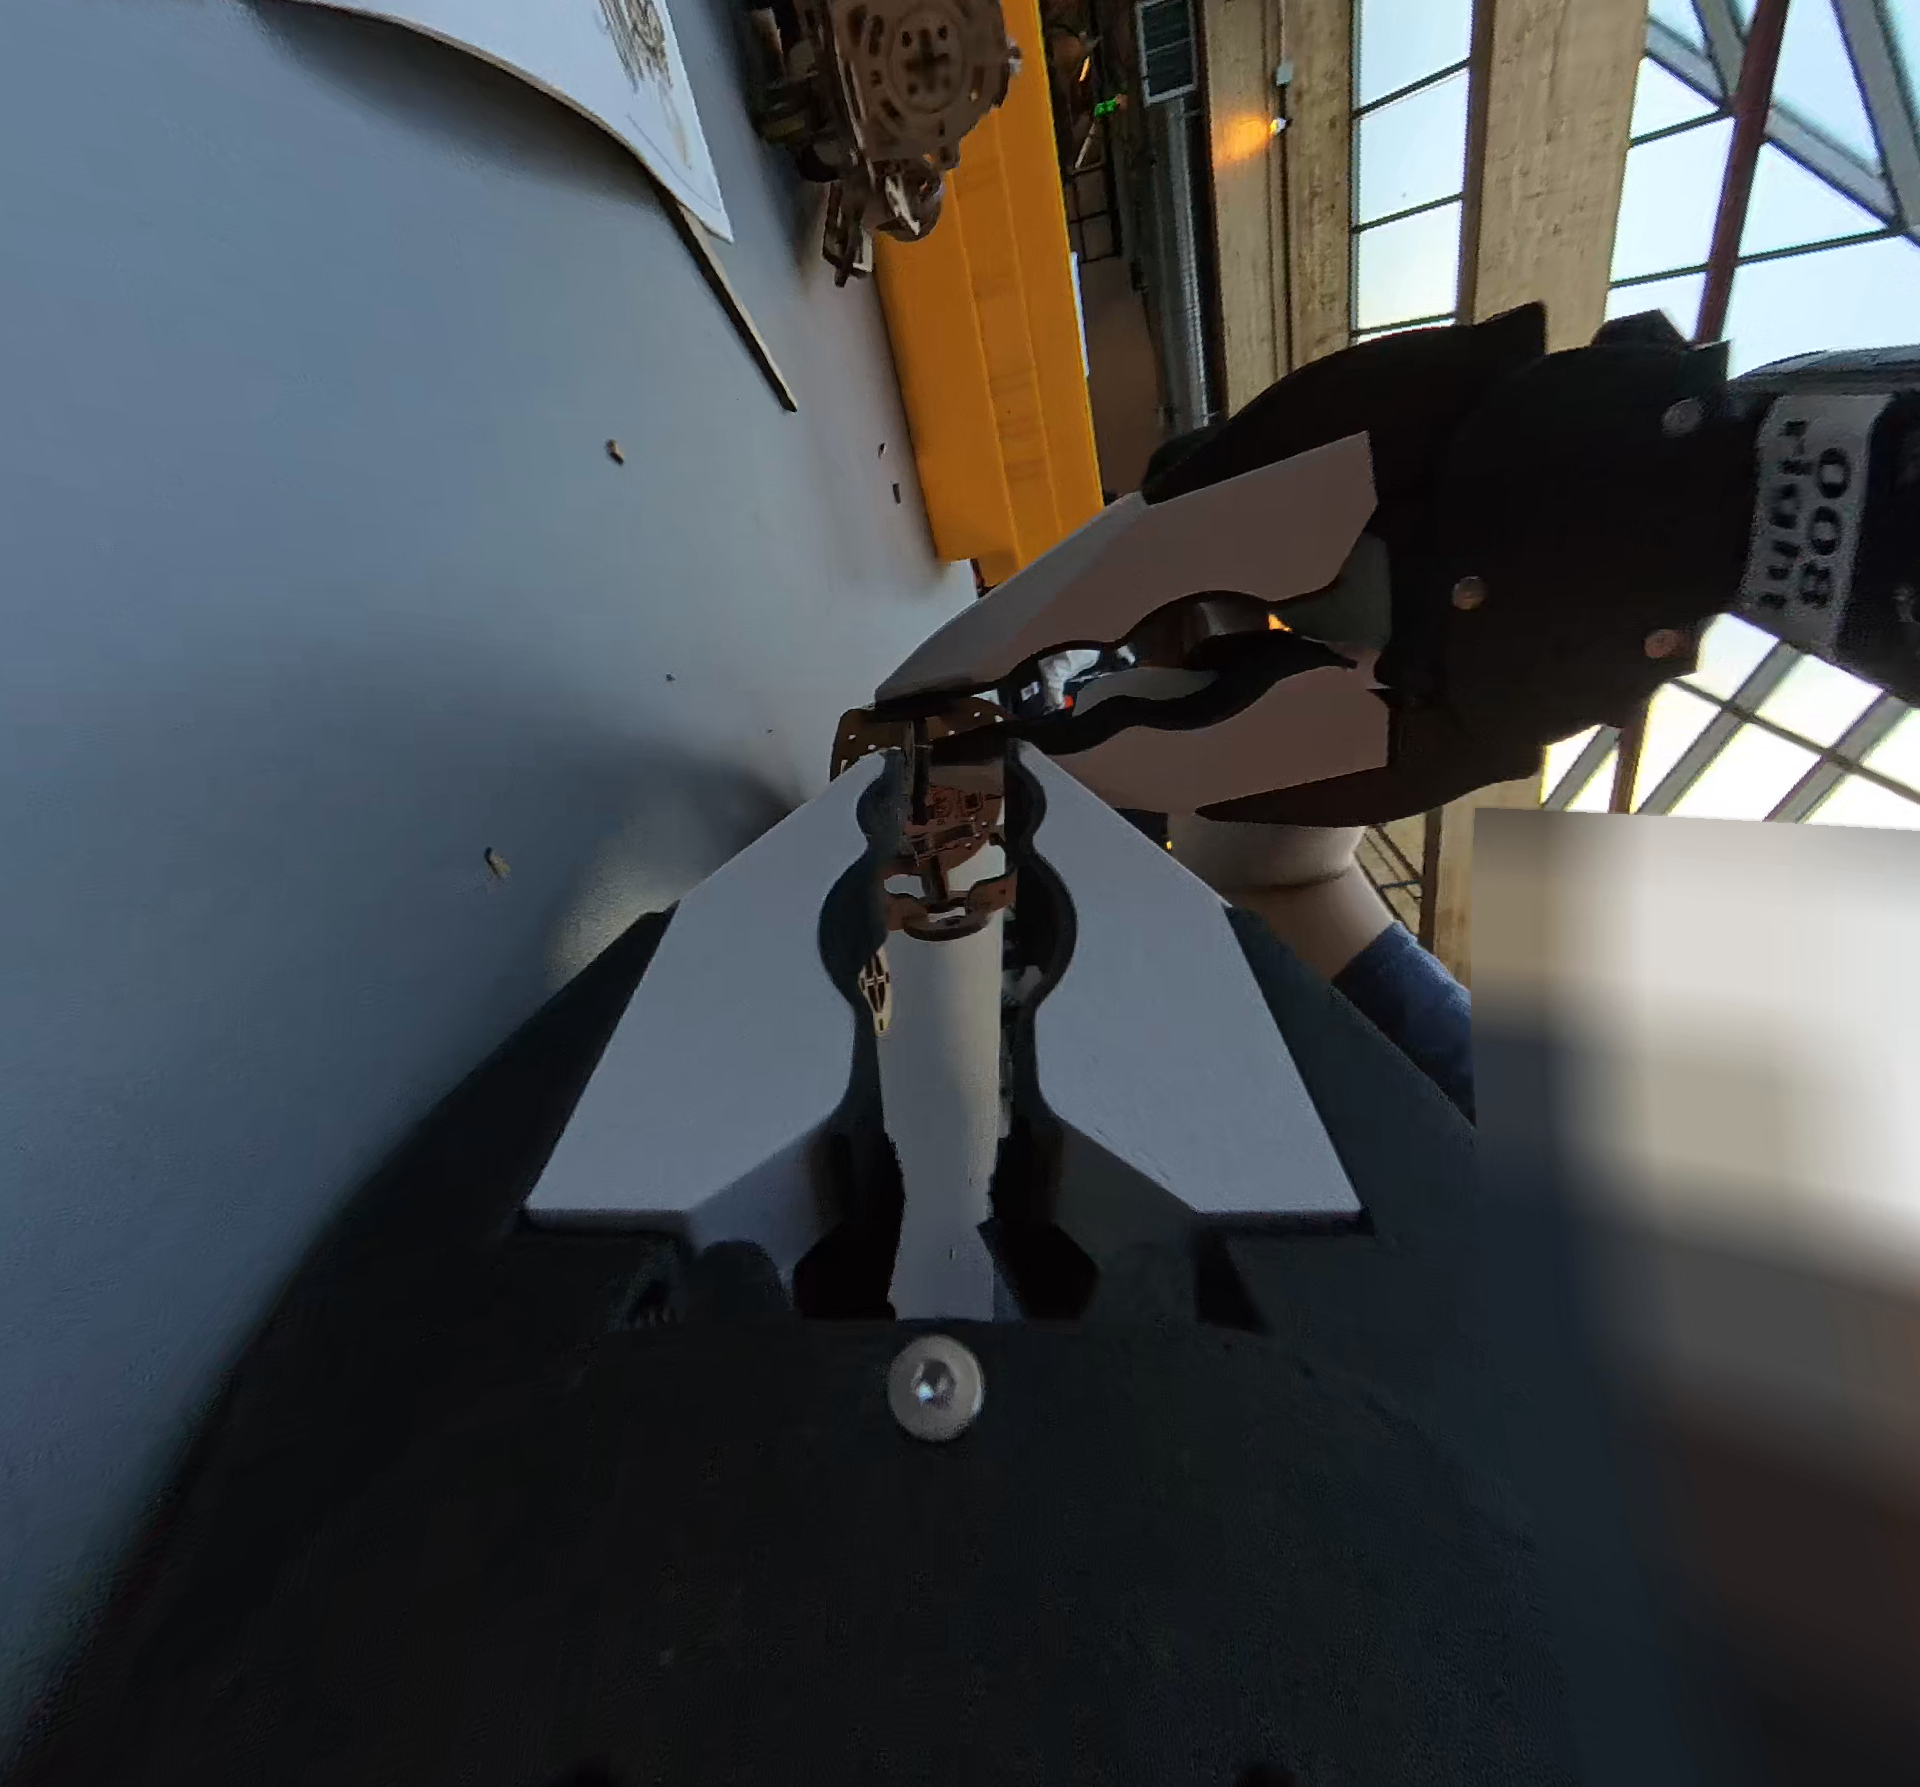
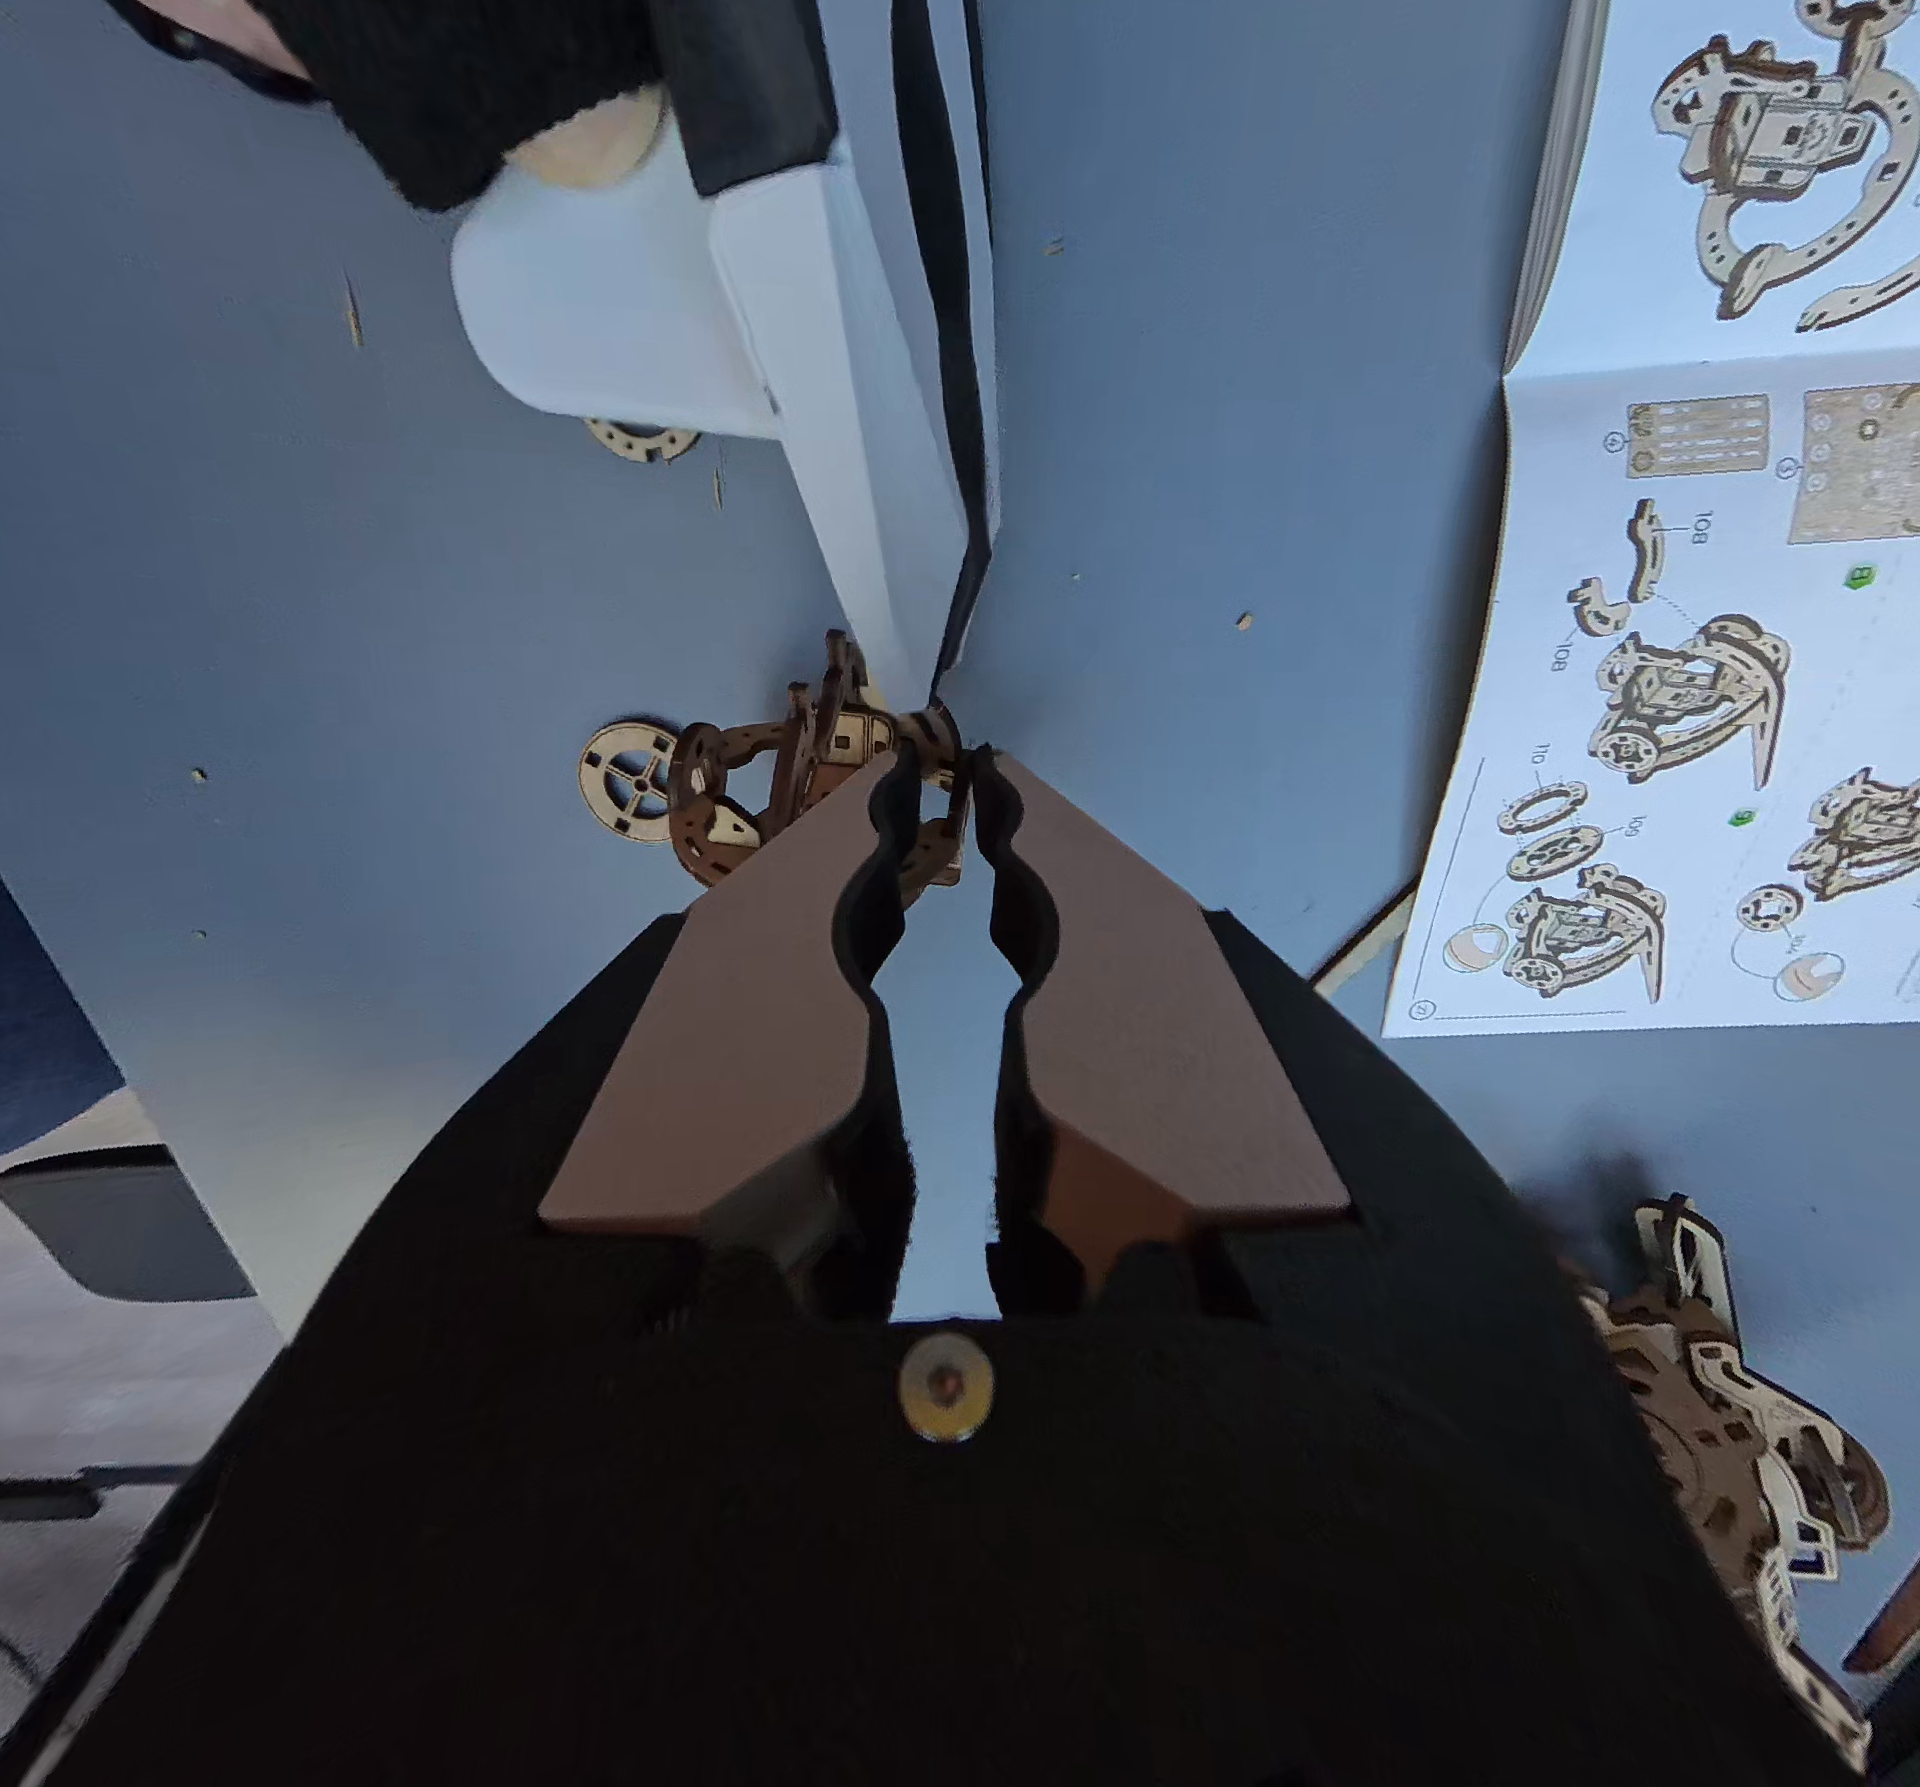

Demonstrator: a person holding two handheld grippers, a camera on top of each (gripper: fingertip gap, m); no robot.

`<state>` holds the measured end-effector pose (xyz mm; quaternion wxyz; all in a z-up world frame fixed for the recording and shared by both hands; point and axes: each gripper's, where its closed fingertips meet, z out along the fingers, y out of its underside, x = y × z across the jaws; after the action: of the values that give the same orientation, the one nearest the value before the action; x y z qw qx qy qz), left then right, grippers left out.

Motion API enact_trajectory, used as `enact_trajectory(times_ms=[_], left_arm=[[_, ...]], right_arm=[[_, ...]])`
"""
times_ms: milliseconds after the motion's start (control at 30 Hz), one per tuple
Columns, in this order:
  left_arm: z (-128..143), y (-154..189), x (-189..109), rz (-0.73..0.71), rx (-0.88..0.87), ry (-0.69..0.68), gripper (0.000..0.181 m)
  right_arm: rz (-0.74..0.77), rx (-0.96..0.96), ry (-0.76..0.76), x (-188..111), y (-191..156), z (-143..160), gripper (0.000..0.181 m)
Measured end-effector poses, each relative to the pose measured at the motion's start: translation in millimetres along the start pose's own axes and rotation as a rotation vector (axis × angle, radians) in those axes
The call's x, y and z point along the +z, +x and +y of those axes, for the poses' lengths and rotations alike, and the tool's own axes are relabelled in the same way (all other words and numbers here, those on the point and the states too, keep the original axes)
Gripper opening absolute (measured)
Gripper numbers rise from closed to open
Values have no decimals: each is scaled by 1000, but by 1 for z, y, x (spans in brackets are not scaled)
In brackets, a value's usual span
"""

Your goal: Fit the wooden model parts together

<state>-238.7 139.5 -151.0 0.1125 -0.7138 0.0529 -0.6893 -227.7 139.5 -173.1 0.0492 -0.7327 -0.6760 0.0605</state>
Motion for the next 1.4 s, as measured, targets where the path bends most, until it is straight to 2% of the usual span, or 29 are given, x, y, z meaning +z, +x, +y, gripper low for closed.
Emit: enact_trajectory(times_ms=[100, 233, 333, 433, 533, 767, 933, 1033, 1133, 1233, 1333, 1400], left_arm=[[-1, 6, -6, 27, 37, 4, 18], [-5, 24, -10, 83, 147, 2, 31], [-3, 41, -11, 139, 254, -19, 37], [8, 49, -6, 139, 372, -76, 43], [20, 64, -2, 220, 409, -115, 48], [47, 81, 8, 252, 608, -187, 74], [59, 95, 17, 329, 591, -199, 81], [66, 95, 22, 288, 714, -198, 83], [54, 94, 20, 171, 909, -96, 96], [38, 99, 6, 32, 1143, 22, 104], [30, 118, -12, -46, 1369, 174, 97], [36, 122, -15, -79, 1462, 165, 90]], right_arm=[[40, -54, 82, -7, 0, -2, 9], [131, -131, 237, -25, 0, -5, 8], [193, -231, 429, -44, -10, -12, 8], [296, -336, 565, -61, -21, -11, 8], [389, -379, 654, -76, -29, -9, 8], [438, -385, 843, -110, -46, -9, 9], [470, -388, 981, -140, -53, -21, 9], [450, -361, 1062, -152, -52, -30, 9], [397, -322, 1141, -161, -50, -38, 8], [323, -307, 1167, -162, -52, -42, 8], [244, -323, 1179, -157, -59, -46, 8], [209, -342, 1199, -156, -64, -49, 8]])
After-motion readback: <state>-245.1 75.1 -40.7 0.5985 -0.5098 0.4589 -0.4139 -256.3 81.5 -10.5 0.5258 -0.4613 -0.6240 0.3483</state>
